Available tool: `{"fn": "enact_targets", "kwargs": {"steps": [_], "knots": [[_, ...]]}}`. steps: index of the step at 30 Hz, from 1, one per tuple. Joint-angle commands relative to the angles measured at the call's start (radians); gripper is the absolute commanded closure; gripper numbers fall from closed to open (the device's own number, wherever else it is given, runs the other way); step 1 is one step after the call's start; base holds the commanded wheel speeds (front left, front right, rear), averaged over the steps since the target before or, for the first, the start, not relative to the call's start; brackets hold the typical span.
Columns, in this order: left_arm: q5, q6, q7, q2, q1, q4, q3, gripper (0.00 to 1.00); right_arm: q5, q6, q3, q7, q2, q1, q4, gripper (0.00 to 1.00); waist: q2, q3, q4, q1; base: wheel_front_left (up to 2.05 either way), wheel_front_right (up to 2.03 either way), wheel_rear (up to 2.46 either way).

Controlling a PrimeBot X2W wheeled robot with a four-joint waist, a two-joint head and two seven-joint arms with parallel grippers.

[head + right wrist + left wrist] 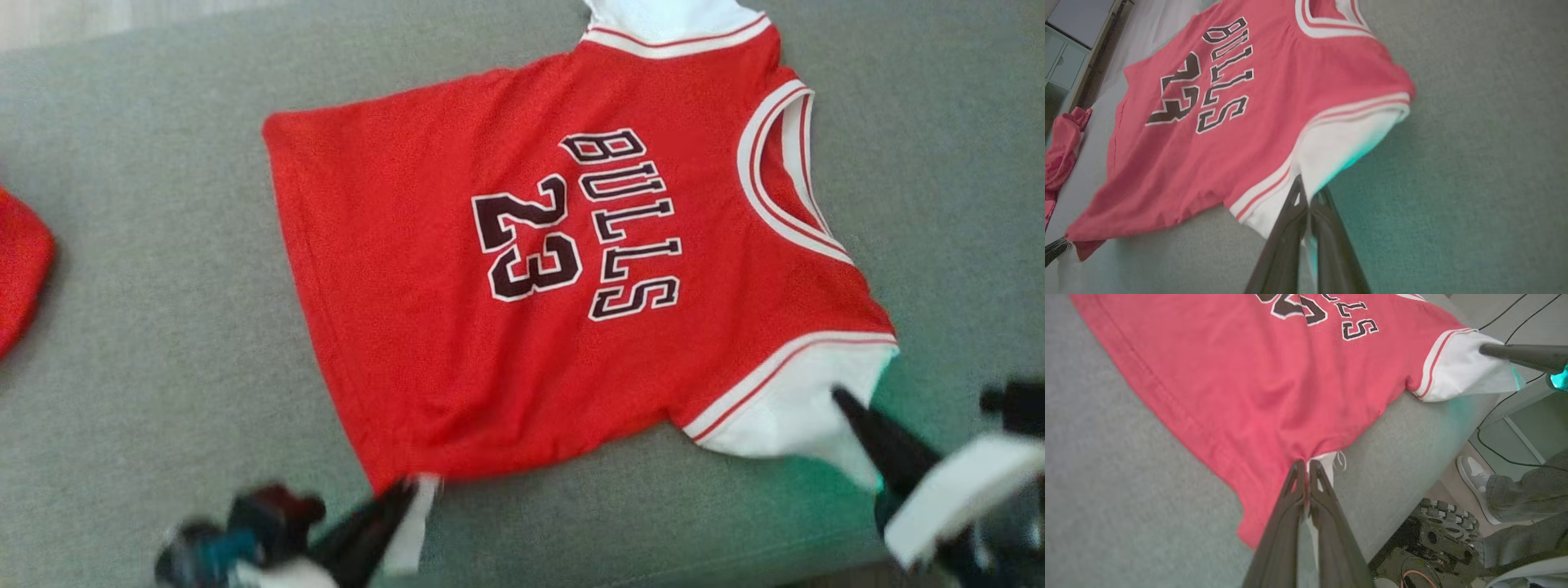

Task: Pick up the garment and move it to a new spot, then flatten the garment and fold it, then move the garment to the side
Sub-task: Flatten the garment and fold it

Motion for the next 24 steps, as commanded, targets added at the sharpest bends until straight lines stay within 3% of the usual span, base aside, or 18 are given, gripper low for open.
{"fn": "enact_targets", "kwargs": {"steps": [1,5,8,13,16,17,18,19,20,21,24], "knots": [[-0.016,-0.019,0.024,0.028,-0.093,-0.042,0.049,1.00,0.007,-0.001,0.002,0.030,-0.020,-0.083,-0.045,1.00,-0.0001,0.019,-0.006,0.0000,0.00,0.00,0.00],[-0.110,-0.093,0.156,0.059,-0.253,-0.028,0.088,1.00,0.019,-0.001,-0.003,0.168,-0.024,-0.256,-0.025,1.00,-0.0001,0.054,-0.019,0.0000,0.00,0.00,0.00],[-0.186,-0.125,0.254,0.069,-0.375,0.002,0.122,1.00,0.011,-0.001,-0.001,0.252,-0.028,-0.388,0.019,1.00,-0.0001,0.084,-0.026,0.0000,0.00,0.00,0.00],[-0.250,-0.139,0.387,0.066,-0.564,0.092,0.156,1.00,-0.016,-0.001,0.020,0.319,-0.028,-0.596,0.111,1.00,-0.0001,0.142,-0.030,0.0000,0.00,0.00,0.00],[-0.236,-0.138,0.406,0.056,-0.623,0.148,0.155,1.00,-0.039,-0.001,0.030,0.302,-0.031,-0.666,0.158,1.00,-0.0001,0.161,-0.028,0.0000,0.00,0.00,0.00],[-0.231,-0.139,0.407,0.049,-0.635,0.165,0.151,1.00,-0.046,-0.001,0.041,0.290,-0.033,-0.683,0.171,0.89,-0.0001,0.163,-0.028,0.0000,0.00,0.00,0.00],[-0.231,-0.134,0.402,0.037,-0.641,0.182,0.151,1.00,-0.050,-0.001,0.055,0.274,-0.037,-0.695,0.179,0.43,-0.0001,0.164,-0.028,0.0000,0.00,0.00,0.00],[-0.232,-0.128,0.393,0.024,-0.641,0.194,0.150,0.76,-0.049,-0.001,0.064,0.262,-0.038,-0.702,0.192,0.00,-0.0001,0.164,-0.028,0.0000,0.00,0.00,0.00],[-0.234,-0.126,0.386,0.013,-0.637,0.201,0.147,0.23,-0.050,-0.001,0.071,0.247,-0.040,-0.705,0.201,0.00,-0.0001,0.163,-0.028,0.0000,0.00,0.00,0.00],[-0.239,-0.124,0.374,0.004,-0.628,0.205,0.148,0.00,-0.051,-0.001,0.082,0.232,-0.048,-0.703,0.203,0.00,-0.0001,0.161,-0.027,0.0000,0.00,0.00,0.00],[-0.244,-0.102,0.306,-0.007,-0.577,0.197,0.177,0.00,-0.050,-0.001,0.101,0.175,-0.080,-0.668,0.182,0.00,-0.0001,0.145,-0.028,0.0000,0.00,0.00,0.00]]}}
